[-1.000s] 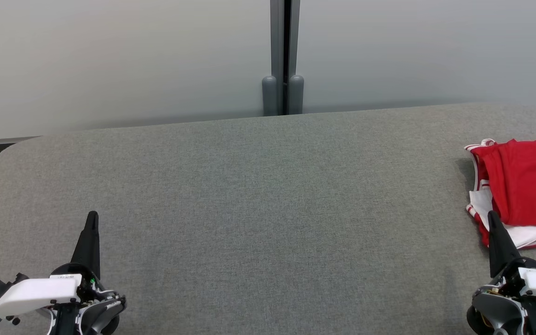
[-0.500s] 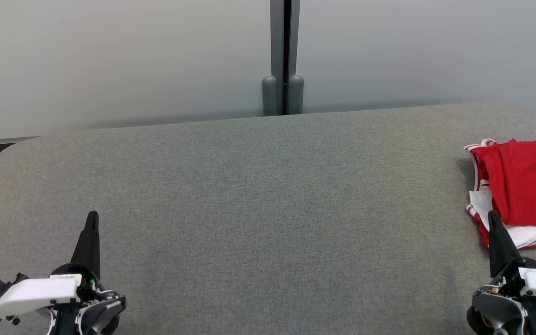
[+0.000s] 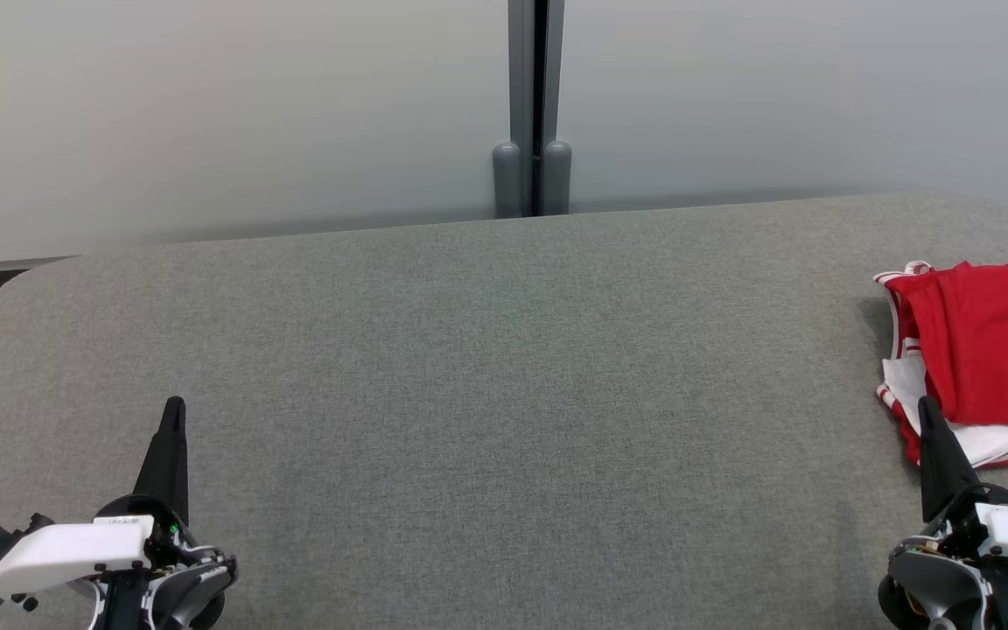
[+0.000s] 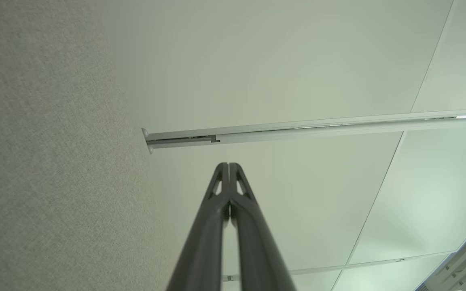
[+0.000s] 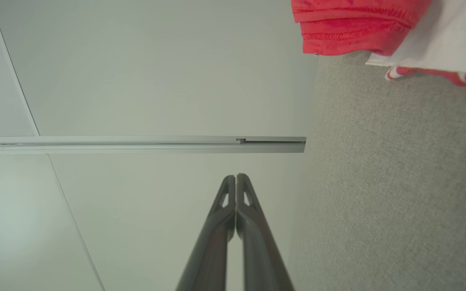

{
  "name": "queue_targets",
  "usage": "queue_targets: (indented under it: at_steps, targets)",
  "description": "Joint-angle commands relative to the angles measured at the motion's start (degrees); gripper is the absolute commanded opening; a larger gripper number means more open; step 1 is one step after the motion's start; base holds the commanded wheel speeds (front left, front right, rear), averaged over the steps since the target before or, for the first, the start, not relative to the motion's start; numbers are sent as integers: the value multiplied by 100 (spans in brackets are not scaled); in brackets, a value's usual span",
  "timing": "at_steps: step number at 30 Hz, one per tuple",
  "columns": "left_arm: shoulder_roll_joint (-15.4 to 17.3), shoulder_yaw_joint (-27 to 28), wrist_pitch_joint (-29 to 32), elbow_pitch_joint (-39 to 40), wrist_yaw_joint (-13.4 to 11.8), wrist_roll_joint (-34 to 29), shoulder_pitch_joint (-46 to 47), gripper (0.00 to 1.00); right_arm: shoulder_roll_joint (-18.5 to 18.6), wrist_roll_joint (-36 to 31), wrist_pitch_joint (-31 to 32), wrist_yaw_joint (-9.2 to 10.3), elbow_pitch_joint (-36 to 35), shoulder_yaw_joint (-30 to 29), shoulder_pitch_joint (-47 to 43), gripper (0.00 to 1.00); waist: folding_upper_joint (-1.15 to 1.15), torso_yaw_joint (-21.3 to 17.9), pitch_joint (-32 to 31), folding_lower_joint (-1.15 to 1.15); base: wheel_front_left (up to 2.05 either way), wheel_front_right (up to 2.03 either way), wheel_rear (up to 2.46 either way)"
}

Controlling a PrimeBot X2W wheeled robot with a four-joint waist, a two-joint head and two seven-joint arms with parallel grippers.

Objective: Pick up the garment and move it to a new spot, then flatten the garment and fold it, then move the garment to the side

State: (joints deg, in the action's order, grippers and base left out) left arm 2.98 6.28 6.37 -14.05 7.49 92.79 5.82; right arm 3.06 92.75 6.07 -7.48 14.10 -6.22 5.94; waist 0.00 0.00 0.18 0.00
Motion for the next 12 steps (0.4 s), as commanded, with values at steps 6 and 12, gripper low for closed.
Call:
queue_targets:
  at_steps: [6, 12]
  targets:
    - [10, 24, 12, -7, 19, -34, 81, 0, 4, -22, 37, -2, 9, -9, 61, 0, 0, 0, 0, 0, 0, 0, 0]
    - [8, 25, 14, -8, 20, -36, 81, 0, 2, -25, 38, -2, 9, -11, 61, 0, 0, 0, 0, 0, 0, 0, 0]
